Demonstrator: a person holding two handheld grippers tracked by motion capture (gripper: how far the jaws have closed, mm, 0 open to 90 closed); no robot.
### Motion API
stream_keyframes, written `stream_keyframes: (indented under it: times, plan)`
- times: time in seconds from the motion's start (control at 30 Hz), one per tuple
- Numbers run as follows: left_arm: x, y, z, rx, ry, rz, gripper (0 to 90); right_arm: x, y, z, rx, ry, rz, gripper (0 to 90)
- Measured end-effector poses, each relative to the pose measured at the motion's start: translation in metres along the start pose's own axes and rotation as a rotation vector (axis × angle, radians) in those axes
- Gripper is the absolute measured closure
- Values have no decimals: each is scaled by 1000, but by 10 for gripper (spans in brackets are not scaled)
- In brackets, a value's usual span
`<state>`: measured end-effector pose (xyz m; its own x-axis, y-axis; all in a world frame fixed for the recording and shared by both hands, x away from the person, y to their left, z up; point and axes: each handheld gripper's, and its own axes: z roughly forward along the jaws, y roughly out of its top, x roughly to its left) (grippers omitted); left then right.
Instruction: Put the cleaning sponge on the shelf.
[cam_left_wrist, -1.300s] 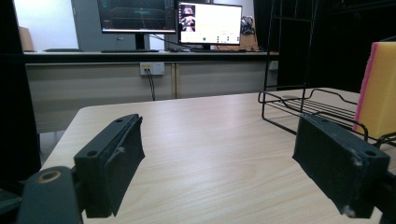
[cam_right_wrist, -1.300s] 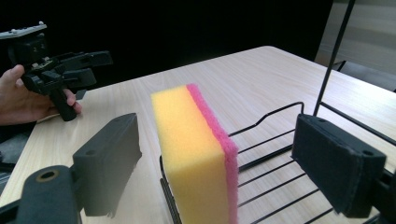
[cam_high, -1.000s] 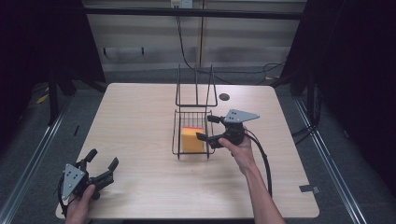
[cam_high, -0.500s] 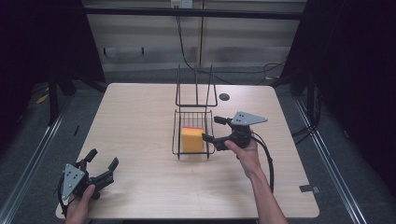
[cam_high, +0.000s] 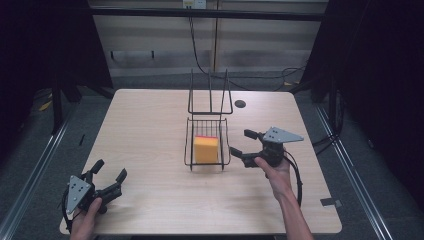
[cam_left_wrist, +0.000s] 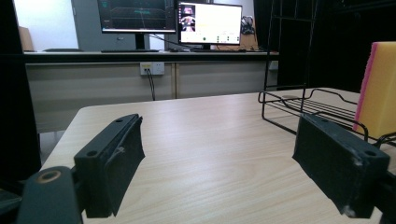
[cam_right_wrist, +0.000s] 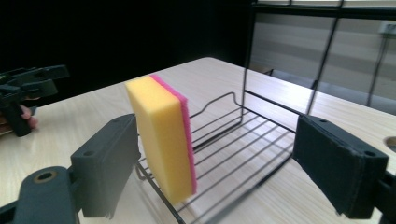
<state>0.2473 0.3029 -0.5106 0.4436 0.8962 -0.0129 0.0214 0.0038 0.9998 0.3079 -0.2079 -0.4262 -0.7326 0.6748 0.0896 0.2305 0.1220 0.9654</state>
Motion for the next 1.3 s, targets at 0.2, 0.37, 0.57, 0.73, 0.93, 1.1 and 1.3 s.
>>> stream_keyframes:
  times: [0.2, 0.37, 0.57, 0.73, 0.93, 1.1, 1.3]
  plan:
    - [0, 0, 0, 0, 3, 2, 156, 2, -10, -17, -10, -46, 20, 141]
    - [0, 0, 0, 0, 1, 0, 156, 2, -21, -37, -6, -86, 26, 141]
    - [0, 0, 0, 0, 1, 0, 156, 1, -33, -53, 20, -169, 10, 143]
    - [0, 0, 0, -2, 0, -3, 156, 1, -47, -67, 5, -219, 9, 150]
    - [0, 0, 0, 0, 7, 2, 156, 4, -66, -85, 29, -258, 27, 153]
    - [0, 0, 0, 0, 5, 2, 156, 7, -83, -95, 22, -292, 45, 153]
    - [0, 0, 0, 0, 2, 0, 156, 11, -104, -103, 9, -333, 66, 153]
